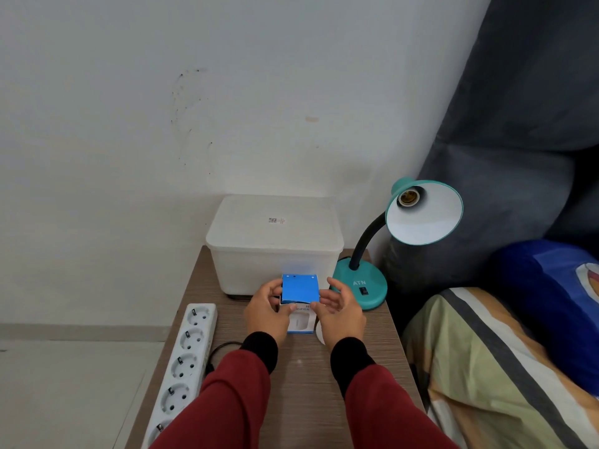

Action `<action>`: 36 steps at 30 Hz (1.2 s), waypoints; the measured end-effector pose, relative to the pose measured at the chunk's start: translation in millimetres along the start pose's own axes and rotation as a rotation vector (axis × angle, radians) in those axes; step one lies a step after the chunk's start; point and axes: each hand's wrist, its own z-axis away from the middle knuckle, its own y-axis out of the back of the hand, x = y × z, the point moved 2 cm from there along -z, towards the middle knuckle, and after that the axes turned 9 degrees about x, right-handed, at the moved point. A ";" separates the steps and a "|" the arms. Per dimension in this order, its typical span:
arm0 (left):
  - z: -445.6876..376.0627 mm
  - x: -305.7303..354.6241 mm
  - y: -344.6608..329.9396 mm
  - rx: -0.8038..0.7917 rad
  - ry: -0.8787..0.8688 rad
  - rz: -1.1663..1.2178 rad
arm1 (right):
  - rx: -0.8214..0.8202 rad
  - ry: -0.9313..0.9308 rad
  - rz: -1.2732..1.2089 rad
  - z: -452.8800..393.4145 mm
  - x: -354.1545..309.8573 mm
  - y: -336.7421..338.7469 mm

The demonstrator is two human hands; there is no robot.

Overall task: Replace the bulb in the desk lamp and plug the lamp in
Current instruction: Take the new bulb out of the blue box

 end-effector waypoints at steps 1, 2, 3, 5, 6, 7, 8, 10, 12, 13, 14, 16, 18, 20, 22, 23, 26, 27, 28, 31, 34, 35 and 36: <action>-0.1 0.2 0.0 0.005 -0.009 -0.002 | 0.000 -0.005 -0.012 0.5 -0.7 0.3; 0.0 0.5 0.3 0.009 -0.017 -0.004 | 0.000 -0.011 -0.027 0.8 -1.3 0.6; 0.3 1.0 0.7 0.013 -0.024 -0.007 | 0.000 -0.017 -0.041 1.1 -2.2 0.5; 0.2 1.6 1.7 0.024 -0.039 -0.013 | 0.003 -0.027 -0.057 0.9 -3.7 0.4; 0.4 1.9 2.1 0.031 -0.048 -0.022 | 0.004 -0.031 -0.060 0.7 -4.2 0.3; 1.2 2.7 2.6 0.038 -0.056 -0.031 | 0.004 -0.033 -0.062 0.4 -4.6 0.2; 1.7 2.8 2.7 0.044 -0.063 -0.038 | 0.002 -0.036 -0.069 0.0 -5.1 0.4; 1.8 3.0 3.0 0.054 -0.073 -0.045 | -0.003 -0.045 -0.086 -0.4 -7.2 1.6; 2.2 4.0 3.2 0.051 -0.074 -0.045 | 0.002 -0.051 -0.099 -0.7 -11.7 2.8; 2.8 5.3 3.0 0.042 -0.081 -0.054 | 0.011 -0.051 -0.108 -1.4 -14.7 2.9; 3.8 6.9 2.6 0.033 -0.096 -0.067 | 0.020 -0.046 -0.118 -2.4 -17.3 2.7; 6.9 10.8 0.8 0.027 -0.140 -0.069 | 0.031 -0.039 -0.155 -4.7 -23.3 1.9; 10.0 13.8 0.0 0.046 -0.181 -0.049 | 0.028 -0.044 -0.201 -7.0 -28.8 1.3; 9.7 14.6 1.0 0.077 -0.240 -0.096 | 0.013 -0.061 -0.235 -8.9 -32.9 0.6; 5.8 13.1 2.4 0.084 -0.362 -0.219 | -0.016 -0.074 -0.267 -10.9 -34.7 -0.2; 3.5 13.0 3.4 0.082 -0.436 -0.278 | -0.035 -0.068 -0.276 -11.6 -35.0 -0.3; -4.9 13.2 7.9 0.035 -0.547 -0.389 | -0.093 -0.018 -0.205 -12.5 -33.1 -0.3; -7.9 13.2 9.6 0.011 -0.550 -0.429 | -0.110 0.000 -0.166 -12.5 -31.9 -0.2; -11.2 13.1 11.2 -0.017 -0.543 -0.479 | -0.119 0.025 -0.115 -13.1 -30.4 0.0; -21.9 13.9 14.9 -0.110 -0.503 -0.588 | -0.118 0.126 0.092 -16.0 -26.5 0.9; -29.2 15.0 16.6 -0.196 -0.483 -0.615 | -0.145 0.207 0.331 -22.5 -22.1 -2.3; -30.4 14.8 16.7 -0.216 -0.484 -0.621 | -0.161 0.230 0.408 -25.1 -21.3 -3.9; -30.9 14.4 16.7 -0.231 -0.487 -0.624 | -0.181 0.246 0.471 -27.9 -21.4 -5.4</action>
